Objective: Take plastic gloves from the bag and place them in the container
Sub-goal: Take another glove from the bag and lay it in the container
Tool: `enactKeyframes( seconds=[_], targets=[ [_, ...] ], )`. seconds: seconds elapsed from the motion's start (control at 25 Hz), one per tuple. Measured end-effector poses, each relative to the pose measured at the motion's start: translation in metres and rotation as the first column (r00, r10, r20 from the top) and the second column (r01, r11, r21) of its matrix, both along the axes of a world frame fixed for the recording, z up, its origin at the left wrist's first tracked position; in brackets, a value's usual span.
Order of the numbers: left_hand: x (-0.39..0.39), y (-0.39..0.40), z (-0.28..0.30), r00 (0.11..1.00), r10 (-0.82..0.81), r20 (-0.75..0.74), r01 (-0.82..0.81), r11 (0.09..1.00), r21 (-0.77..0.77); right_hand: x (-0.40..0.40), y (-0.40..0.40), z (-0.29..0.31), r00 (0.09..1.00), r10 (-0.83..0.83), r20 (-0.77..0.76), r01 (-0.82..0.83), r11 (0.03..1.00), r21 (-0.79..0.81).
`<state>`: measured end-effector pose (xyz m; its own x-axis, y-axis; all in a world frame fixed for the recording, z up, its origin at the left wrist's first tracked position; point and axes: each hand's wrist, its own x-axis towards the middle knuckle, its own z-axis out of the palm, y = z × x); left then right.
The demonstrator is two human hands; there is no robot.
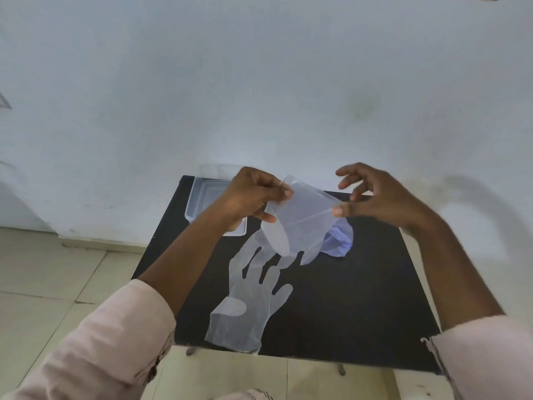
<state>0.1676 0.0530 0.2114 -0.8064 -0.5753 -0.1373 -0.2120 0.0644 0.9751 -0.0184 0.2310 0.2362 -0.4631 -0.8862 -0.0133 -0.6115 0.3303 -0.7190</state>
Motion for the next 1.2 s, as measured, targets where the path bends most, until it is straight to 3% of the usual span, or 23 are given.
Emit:
enactKeyframes(
  seconds=[0.08,0.32,0.56,0.76,0.84,0.96,1.2],
  targets=[
    [0.003,-0.001,0.001,1.0,0.003,-0.019,-0.002,1.0,0.031,0.0,0.0,-0.023,0.998,0.003,0.068,-0.003,1.0,0.002],
    [0.016,-0.011,-0.008,0.998,0.069,-0.002,-0.069,0.996,0.054,0.01,-0.019,-0.041,0.939,-0.02,0.344,0.124,0.95,-0.286],
    [0.039,-0.026,-0.037,0.986,0.145,0.085,-0.144,0.989,-0.018,0.03,-0.045,-0.047,0.955,-0.003,0.298,0.076,0.97,-0.231],
    [0.051,-0.046,-0.054,0.974,0.171,0.151,-0.138,0.968,-0.207,0.056,-0.065,-0.048,0.96,-0.034,0.277,0.102,0.967,-0.234],
    [0.057,-0.058,-0.057,0.979,0.171,0.112,-0.151,0.974,-0.167,0.067,-0.073,-0.045,0.963,-0.057,0.264,0.122,0.964,-0.236],
    [0.069,-0.071,-0.058,0.987,0.159,-0.019,-0.158,0.986,0.043,0.078,-0.086,-0.042,0.961,-0.086,0.262,0.146,0.966,-0.215],
    [0.095,-0.105,-0.065,0.966,0.098,-0.239,-0.034,0.965,0.259,0.115,-0.112,-0.047,0.899,-0.127,0.42,0.233,0.949,-0.212]
  ],
)
